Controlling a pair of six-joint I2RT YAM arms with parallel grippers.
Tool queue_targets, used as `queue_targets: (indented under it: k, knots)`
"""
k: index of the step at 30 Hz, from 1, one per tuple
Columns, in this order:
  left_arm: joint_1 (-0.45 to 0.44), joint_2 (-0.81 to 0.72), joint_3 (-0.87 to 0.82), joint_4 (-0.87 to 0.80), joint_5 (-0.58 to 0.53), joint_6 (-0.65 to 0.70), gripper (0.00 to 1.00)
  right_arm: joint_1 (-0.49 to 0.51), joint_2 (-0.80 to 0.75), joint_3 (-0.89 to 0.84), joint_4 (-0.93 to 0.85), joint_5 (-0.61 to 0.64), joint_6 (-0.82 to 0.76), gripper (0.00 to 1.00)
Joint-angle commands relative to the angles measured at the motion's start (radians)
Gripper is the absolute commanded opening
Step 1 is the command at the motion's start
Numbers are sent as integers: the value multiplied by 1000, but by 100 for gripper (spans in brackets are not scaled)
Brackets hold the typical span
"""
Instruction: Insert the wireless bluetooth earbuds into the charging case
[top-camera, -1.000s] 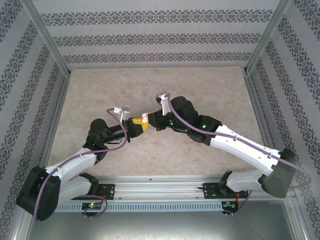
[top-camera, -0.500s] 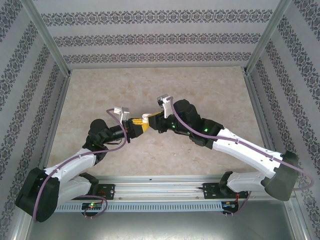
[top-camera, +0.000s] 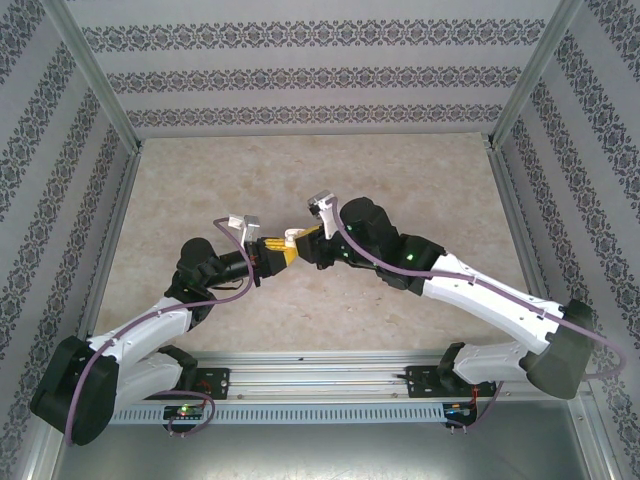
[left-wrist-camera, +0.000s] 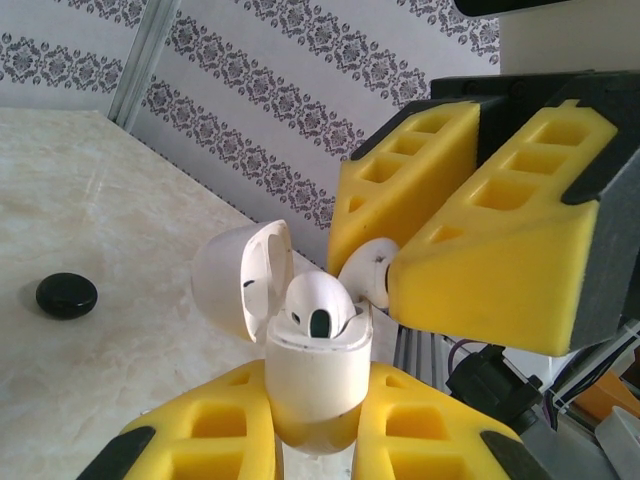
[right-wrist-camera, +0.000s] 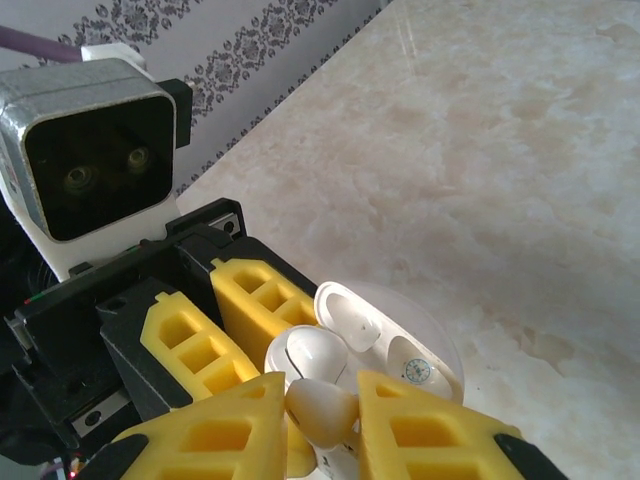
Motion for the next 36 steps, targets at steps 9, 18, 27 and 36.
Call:
queue_targets:
  k: [9, 18, 27, 36]
  knots:
    - [-5, -11, 16, 23, -28, 31, 0, 28, 23, 34, -100, -37, -17, 31]
    - [-5, -11, 19, 0, -45, 40, 0, 25, 55, 103, -178, 30, 40, 41]
    - [-5, -13, 15, -1, -43, 39, 0, 23, 108, 211, -275, 43, 90, 52]
    - [-5, -19, 11, -1, -43, 39, 0, 14, 110, 255, -311, 60, 139, 56]
